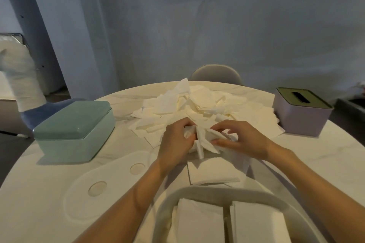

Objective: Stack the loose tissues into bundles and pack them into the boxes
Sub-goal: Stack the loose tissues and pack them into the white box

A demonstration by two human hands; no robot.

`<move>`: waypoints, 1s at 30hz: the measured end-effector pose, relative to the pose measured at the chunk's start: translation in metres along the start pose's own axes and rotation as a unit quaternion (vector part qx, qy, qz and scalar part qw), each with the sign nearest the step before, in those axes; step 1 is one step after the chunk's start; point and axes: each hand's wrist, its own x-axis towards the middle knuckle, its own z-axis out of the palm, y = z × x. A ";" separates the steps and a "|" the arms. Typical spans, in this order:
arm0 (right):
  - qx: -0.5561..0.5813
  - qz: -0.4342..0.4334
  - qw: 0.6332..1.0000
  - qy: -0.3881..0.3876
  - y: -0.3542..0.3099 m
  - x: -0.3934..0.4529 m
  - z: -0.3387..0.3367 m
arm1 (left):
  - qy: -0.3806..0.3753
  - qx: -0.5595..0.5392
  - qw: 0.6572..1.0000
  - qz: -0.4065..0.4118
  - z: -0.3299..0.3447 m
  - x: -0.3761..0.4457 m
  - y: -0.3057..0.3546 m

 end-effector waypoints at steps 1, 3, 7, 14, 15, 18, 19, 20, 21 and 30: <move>0.007 0.000 1.000 0.009 0.000 -0.001 0.000 | 0.007 0.002 1.000 -0.002 0.002 0.004 0.002; 0.015 -0.011 1.000 0.016 -0.003 -0.004 0.003 | 0.016 0.015 1.000 -0.007 0.004 0.015 0.006; 0.054 -0.010 0.997 0.063 -0.007 -0.006 0.015 | 0.018 -0.011 0.999 -0.033 0.004 0.034 0.015; 0.083 -0.020 0.959 0.269 -0.002 0.001 -0.001 | 0.002 0.007 0.999 0.035 -0.007 0.023 0.011; 0.095 -0.008 0.951 0.294 -0.003 0.002 -0.004 | 0.001 0.002 1.000 0.026 -0.009 0.021 0.014; 0.195 0.036 0.915 0.352 -0.005 0.002 -0.018 | 0.010 -0.081 0.996 -0.043 -0.014 0.015 0.024; 0.240 0.042 0.901 0.360 -0.008 0.001 -0.024 | 0.014 -0.114 0.991 -0.068 -0.016 0.014 0.028; 0.281 0.043 0.889 0.358 -0.010 0.000 -0.030 | 0.019 -0.141 0.986 -0.091 -0.017 0.014 0.030; 0.317 0.040 0.881 0.348 -0.012 -0.001 -0.034 | 0.022 -0.171 0.978 -0.117 -0.018 0.014 0.031; 0.332 0.011 0.933 0.138 -0.021 -0.006 -0.026 | -0.147 -0.434 0.854 -0.246 -0.009 0.003 0.035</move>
